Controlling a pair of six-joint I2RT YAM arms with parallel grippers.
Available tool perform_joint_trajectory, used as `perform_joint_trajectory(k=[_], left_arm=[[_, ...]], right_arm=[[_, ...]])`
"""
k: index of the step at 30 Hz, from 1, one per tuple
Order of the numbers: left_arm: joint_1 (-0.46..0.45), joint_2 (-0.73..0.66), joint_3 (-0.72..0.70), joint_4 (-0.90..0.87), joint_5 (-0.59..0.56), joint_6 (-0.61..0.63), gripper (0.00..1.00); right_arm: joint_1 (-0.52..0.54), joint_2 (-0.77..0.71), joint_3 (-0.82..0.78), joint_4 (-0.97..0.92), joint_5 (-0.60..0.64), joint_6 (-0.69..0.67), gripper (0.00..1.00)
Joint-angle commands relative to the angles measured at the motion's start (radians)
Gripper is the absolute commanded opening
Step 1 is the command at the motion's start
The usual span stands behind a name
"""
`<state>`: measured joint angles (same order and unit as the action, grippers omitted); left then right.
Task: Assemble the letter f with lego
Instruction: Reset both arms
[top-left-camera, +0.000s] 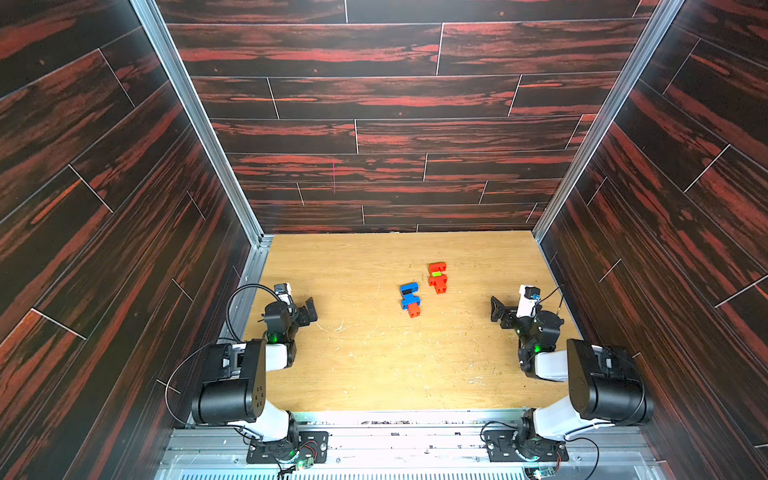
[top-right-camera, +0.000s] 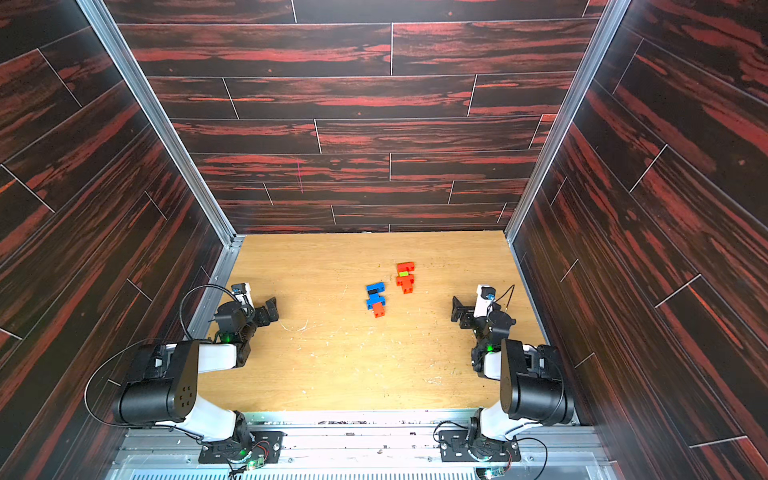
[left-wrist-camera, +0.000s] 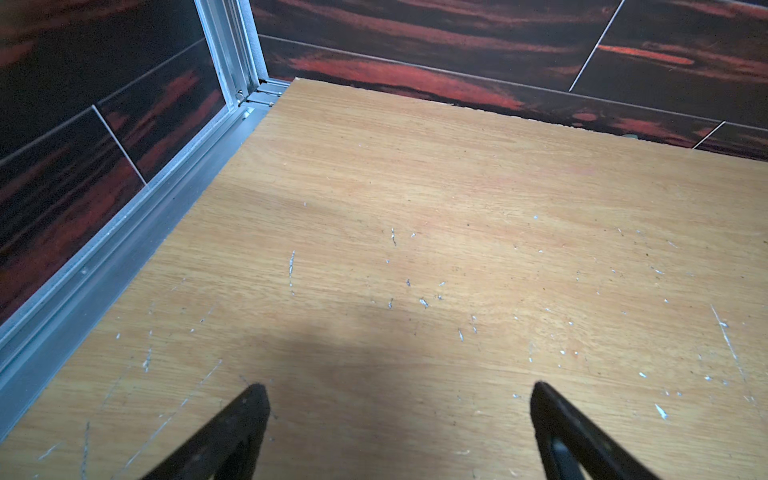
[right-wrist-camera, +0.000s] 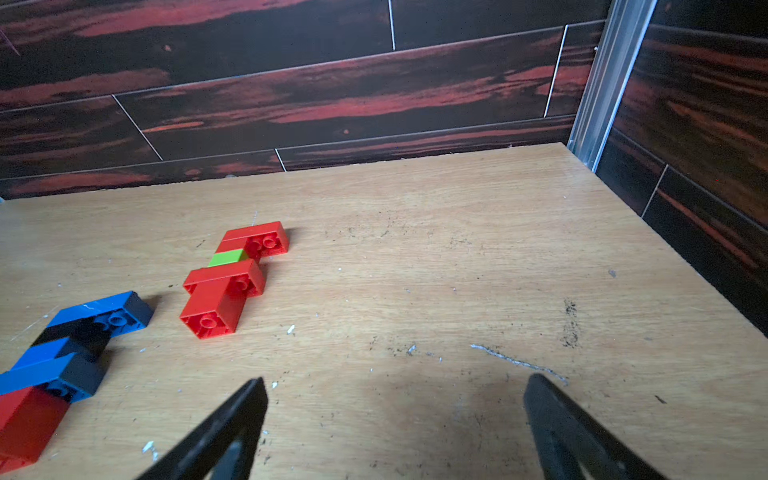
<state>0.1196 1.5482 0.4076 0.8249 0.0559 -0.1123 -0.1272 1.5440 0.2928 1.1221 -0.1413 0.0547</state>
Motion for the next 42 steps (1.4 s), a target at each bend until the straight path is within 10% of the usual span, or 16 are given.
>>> perform_joint_trajectory(k=[1, 42], left_arm=[[-0.004, -0.007, 0.002, 0.026, -0.013, 0.014, 1.0], [-0.003, -0.007, 0.002, 0.024, -0.015, 0.013, 1.0]], right_arm=[[0.005, 0.005, 0.012, 0.0, 0.009, -0.008, 0.98], [0.008, 0.002, 0.016, -0.009, 0.03, -0.006, 0.98]])
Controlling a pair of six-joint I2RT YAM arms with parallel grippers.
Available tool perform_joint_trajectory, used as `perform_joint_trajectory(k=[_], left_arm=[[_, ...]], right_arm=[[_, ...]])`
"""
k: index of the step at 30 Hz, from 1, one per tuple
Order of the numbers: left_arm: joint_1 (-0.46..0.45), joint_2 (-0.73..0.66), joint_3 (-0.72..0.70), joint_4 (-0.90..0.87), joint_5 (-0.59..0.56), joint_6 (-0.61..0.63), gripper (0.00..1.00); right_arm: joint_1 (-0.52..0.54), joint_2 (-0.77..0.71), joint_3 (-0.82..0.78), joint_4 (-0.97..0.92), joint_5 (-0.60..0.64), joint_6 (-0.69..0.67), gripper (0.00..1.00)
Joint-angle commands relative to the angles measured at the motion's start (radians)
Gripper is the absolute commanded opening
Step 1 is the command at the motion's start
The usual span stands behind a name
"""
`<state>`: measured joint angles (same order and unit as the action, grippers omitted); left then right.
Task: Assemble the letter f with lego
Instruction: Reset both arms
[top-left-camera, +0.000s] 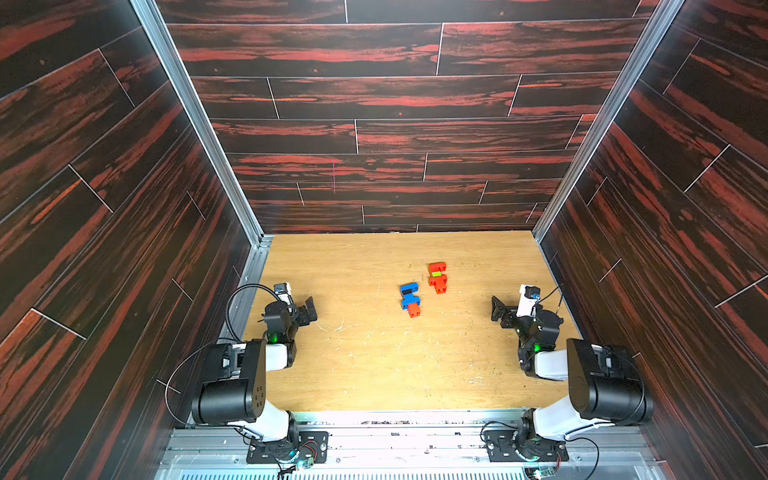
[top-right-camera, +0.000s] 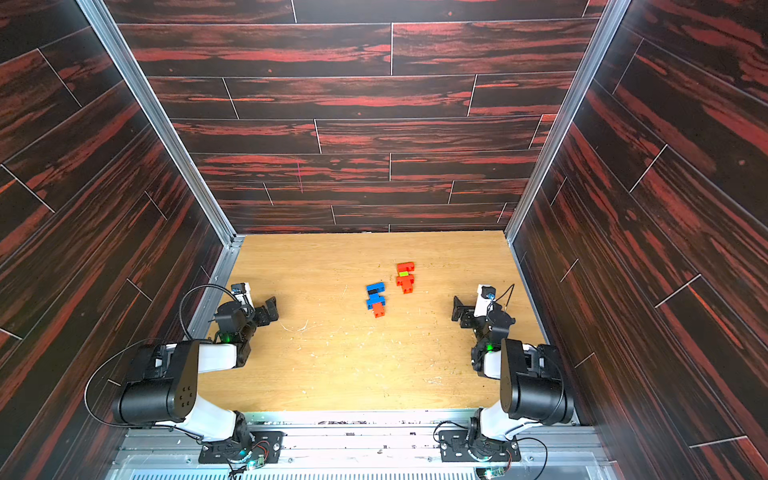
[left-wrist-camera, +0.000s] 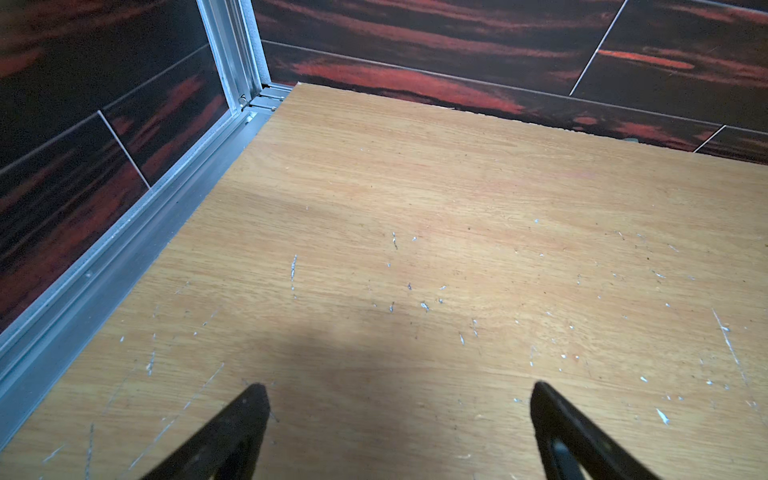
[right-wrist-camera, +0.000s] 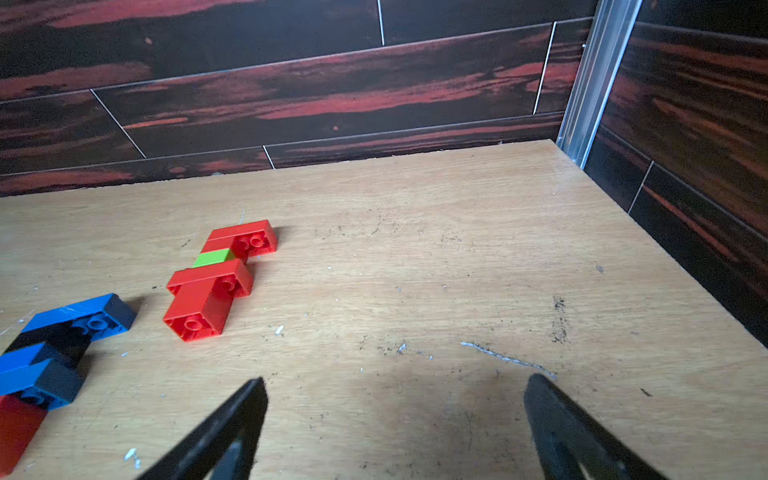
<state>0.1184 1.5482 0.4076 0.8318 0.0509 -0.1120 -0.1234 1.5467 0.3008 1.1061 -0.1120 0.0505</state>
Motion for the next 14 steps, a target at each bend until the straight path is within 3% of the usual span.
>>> perform_joint_trajectory(k=[1, 14], left_arm=[[-0.003, -0.007, 0.002, 0.018, -0.01, 0.013, 1.0], [-0.002, -0.008, 0.002, 0.018, -0.01, 0.014, 1.0]], right_arm=[[0.005, 0.0, 0.008, 0.006, 0.004, -0.001, 0.98], [0.008, 0.004, 0.013, -0.001, 0.034, 0.008, 0.98]])
